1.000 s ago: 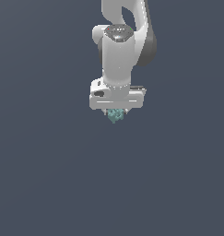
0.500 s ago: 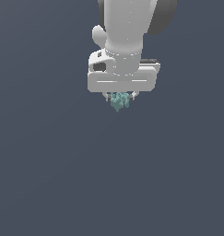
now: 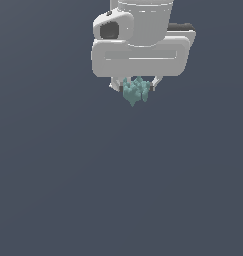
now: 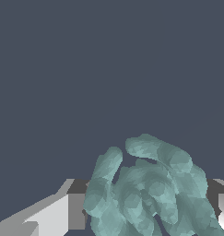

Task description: Pick up the object and move it to a goal position.

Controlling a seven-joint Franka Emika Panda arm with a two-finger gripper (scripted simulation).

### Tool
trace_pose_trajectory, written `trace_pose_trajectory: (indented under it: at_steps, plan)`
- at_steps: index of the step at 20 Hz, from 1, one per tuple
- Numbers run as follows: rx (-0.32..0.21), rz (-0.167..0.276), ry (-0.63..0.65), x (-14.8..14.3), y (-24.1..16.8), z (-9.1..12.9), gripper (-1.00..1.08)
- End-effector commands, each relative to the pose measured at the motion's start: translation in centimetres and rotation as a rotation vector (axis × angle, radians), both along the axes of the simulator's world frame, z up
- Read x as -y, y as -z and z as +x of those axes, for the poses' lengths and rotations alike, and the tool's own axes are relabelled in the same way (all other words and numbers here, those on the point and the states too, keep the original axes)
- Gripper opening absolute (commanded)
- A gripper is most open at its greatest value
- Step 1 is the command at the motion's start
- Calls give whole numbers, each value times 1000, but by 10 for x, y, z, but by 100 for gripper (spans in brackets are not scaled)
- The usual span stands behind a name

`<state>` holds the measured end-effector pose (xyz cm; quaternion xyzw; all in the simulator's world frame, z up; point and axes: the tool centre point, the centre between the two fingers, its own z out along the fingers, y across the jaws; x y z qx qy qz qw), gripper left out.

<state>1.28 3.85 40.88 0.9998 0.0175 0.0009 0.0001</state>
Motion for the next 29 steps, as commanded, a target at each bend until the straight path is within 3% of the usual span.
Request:
trace_pose_trajectory:
  at_steps: [1, 14, 29]
  plan:
    - [-1, 0, 0, -2, -17, 4, -100]
    - [-1, 0, 0, -9, -80, 22, -100]
    - [-1, 0, 0, -11, -99, 29, -100]
